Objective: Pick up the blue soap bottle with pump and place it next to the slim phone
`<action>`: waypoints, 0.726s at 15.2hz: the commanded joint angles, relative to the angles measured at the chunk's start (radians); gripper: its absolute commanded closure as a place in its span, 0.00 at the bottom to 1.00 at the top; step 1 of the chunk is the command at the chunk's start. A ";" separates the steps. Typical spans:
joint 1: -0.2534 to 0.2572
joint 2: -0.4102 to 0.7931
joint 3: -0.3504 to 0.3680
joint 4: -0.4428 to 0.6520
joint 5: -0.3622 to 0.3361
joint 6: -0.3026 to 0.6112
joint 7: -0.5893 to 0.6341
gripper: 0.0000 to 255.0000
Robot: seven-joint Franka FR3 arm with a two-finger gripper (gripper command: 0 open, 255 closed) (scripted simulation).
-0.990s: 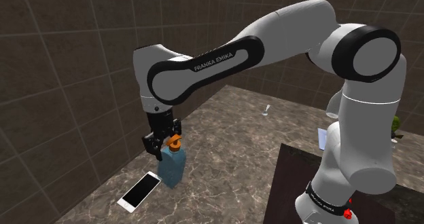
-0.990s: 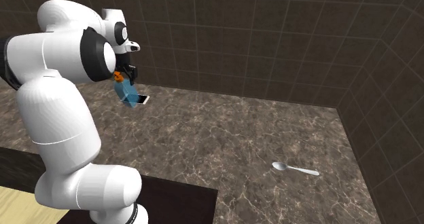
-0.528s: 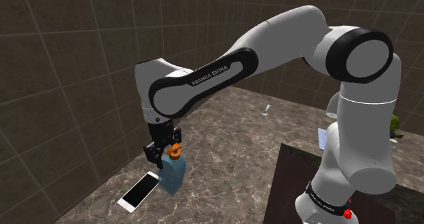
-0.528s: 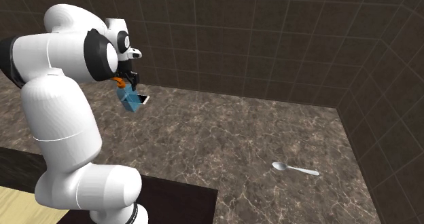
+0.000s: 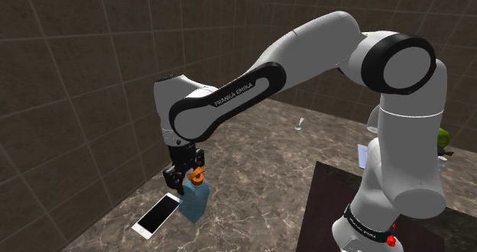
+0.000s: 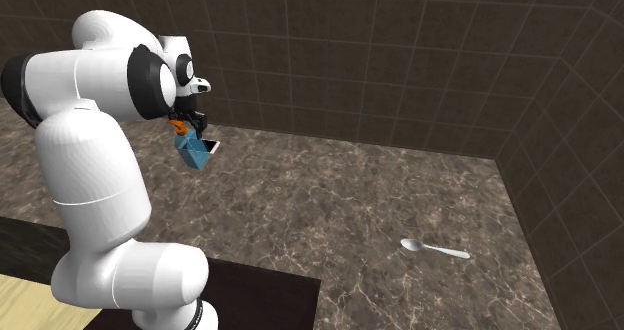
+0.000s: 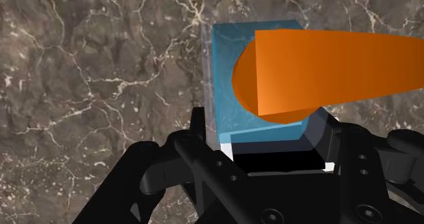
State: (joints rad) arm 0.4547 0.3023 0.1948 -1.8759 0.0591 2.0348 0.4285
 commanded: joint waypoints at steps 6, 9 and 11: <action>0.000 0.002 0.000 0.000 0.000 0.000 0.000 0.00; 0.000 0.001 0.000 -0.001 0.000 0.000 0.000 0.00; -0.004 -0.017 -0.001 0.044 0.002 -0.063 -0.001 0.00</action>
State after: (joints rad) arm 0.4524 0.2967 0.1941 -1.8490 0.0595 2.0012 0.4270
